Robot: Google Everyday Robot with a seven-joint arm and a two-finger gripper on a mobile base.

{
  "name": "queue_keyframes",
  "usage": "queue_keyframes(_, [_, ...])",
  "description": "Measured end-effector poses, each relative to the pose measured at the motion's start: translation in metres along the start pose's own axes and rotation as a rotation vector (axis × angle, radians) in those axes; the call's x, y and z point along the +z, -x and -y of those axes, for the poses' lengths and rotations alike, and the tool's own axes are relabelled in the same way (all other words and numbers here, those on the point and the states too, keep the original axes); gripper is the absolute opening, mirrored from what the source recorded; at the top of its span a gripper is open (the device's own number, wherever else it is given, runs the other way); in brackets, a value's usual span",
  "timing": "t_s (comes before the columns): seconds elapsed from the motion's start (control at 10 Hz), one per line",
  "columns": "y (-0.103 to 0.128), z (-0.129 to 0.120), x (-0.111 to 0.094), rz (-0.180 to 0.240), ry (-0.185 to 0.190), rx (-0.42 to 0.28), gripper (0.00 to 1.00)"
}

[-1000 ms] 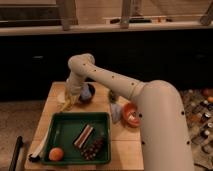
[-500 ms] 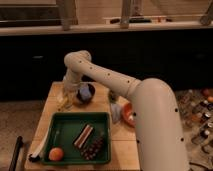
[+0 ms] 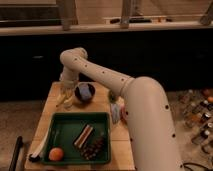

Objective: Place banana in paper cup

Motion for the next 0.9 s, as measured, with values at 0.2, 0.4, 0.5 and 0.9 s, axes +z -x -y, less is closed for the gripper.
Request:
queue_keyframes(0.2, [-0.006, 0.008, 0.002, -0.017, -0.010, 0.017, 0.04])
queue_keyframes(0.4, [-0.010, 0.013, 0.004, -0.025, -0.016, 0.029, 0.04])
queue_keyframes(0.5, [-0.012, 0.017, 0.006, -0.027, -0.016, 0.033, 0.04])
queue_keyframes(0.9, [-0.016, 0.025, 0.010, -0.026, -0.013, 0.036, 0.04])
